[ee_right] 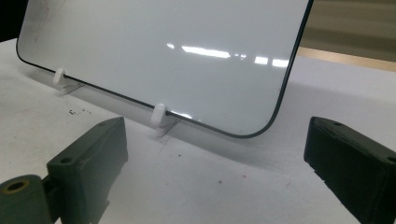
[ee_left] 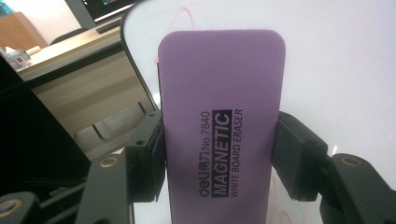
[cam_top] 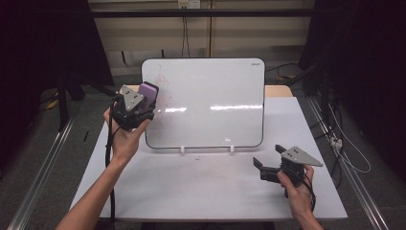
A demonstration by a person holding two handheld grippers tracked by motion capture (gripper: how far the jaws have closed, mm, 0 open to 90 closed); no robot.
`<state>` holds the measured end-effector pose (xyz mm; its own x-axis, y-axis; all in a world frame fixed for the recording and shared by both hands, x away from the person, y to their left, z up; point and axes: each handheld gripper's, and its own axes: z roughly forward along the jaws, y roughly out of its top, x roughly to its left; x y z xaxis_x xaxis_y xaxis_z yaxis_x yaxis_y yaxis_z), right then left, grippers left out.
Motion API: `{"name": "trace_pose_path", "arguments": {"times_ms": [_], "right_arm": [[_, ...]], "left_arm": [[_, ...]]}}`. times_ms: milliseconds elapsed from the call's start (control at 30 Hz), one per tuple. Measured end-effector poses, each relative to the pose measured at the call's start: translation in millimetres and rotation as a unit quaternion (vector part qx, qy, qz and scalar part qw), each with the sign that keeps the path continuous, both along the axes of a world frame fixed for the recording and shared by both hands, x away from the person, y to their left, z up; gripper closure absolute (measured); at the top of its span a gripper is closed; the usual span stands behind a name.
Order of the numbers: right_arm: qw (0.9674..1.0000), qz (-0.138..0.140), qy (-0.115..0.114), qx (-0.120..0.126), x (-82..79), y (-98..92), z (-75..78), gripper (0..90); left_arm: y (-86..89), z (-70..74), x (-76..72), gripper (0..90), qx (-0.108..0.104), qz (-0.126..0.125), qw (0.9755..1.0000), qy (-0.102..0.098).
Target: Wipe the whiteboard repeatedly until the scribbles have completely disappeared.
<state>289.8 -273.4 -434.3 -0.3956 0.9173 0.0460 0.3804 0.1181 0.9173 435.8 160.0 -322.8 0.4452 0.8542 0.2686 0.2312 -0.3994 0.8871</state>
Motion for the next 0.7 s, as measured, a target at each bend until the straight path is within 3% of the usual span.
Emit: {"name": "trace_pose_path", "arguments": {"times_ms": [300,500,633,700], "right_arm": [[1.0,0.004,0.004,0.005,1.5,-0.9,-2.2,5.0],[0.9999,0.007,0.002,0.01,0.2,-0.3,-1.5,4.8],[0.9999,0.008,0.004,0.008,1.5,0.0,-2.4,4.8],[0.9999,0.009,0.005,0.01,1.8,-0.1,-2.9,4.8]], "left_arm": [[-1.5,26.1,25.6,41.2,-0.016,0.004,0.9998,-0.011],[4.7,41.1,46.0,41.3,-0.043,0.002,0.9991,-0.001],[3.2,44.2,60.0,41.3,-0.038,0.002,0.9992,0.013],[1.6,42.2,67.3,41.2,-0.046,0.003,0.9987,0.023]]}}
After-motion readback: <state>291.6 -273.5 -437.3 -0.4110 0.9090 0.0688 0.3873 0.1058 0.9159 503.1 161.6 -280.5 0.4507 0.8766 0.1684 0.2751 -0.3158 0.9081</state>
